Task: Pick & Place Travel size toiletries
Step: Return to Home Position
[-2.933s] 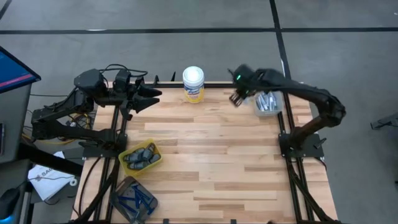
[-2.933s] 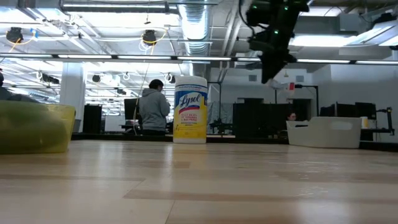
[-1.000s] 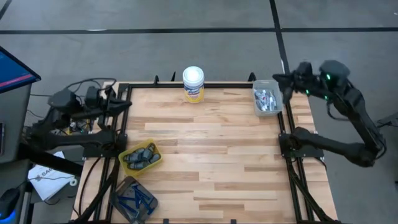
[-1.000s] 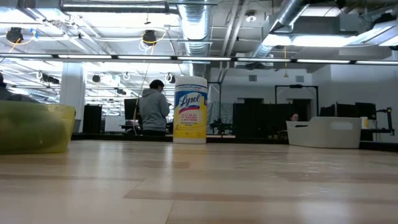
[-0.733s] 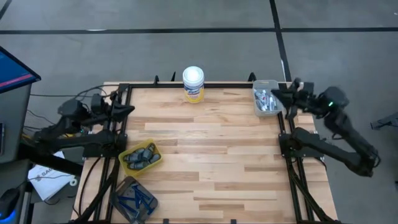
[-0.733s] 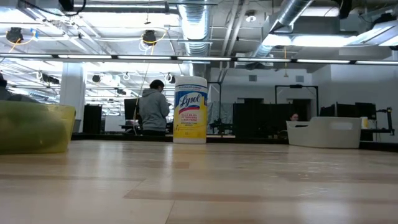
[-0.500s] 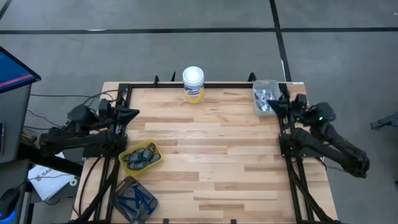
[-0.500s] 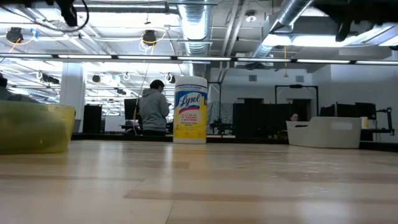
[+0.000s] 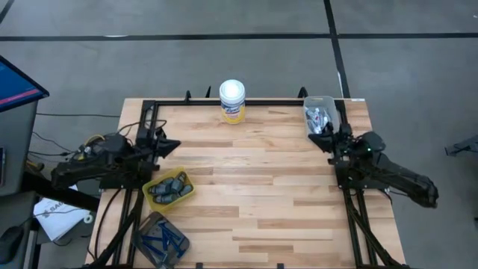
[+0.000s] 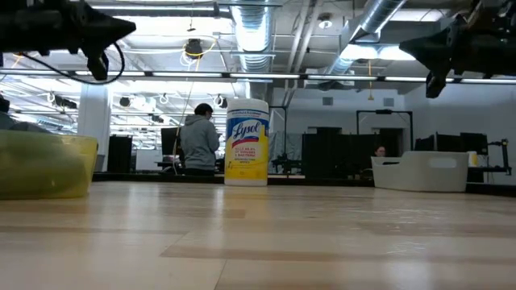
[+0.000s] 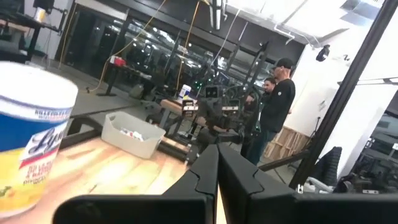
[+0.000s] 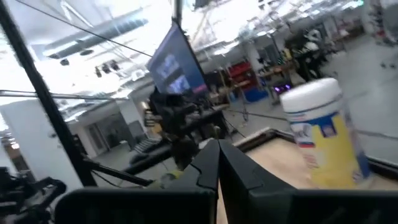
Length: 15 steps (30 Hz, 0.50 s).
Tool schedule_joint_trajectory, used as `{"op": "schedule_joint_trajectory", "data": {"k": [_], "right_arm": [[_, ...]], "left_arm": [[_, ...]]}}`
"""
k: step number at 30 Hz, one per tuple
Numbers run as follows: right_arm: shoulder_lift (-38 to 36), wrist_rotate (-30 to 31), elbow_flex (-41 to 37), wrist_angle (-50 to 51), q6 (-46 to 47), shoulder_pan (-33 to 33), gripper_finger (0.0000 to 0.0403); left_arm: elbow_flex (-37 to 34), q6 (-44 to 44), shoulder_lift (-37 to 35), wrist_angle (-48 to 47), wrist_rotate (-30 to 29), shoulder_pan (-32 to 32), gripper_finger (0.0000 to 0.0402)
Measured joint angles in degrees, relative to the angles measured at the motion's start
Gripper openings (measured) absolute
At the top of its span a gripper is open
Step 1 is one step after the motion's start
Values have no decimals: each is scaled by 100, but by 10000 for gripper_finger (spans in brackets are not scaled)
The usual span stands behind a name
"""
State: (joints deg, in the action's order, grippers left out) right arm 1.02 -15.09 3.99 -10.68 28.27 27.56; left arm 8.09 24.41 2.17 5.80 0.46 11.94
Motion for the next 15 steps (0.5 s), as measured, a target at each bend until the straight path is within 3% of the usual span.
{"op": "schedule_joint_trajectory", "data": {"k": [4, 15], "right_arm": [[6, 0, -346, -25, -118, -216, 0], [6, 13, -355, 315, -869, -432, 0]], "left_arm": [[-329, 59, 6, 189, -1, 2, 1], [-562, 454, 33, 250, -32, 2, 3]]}}
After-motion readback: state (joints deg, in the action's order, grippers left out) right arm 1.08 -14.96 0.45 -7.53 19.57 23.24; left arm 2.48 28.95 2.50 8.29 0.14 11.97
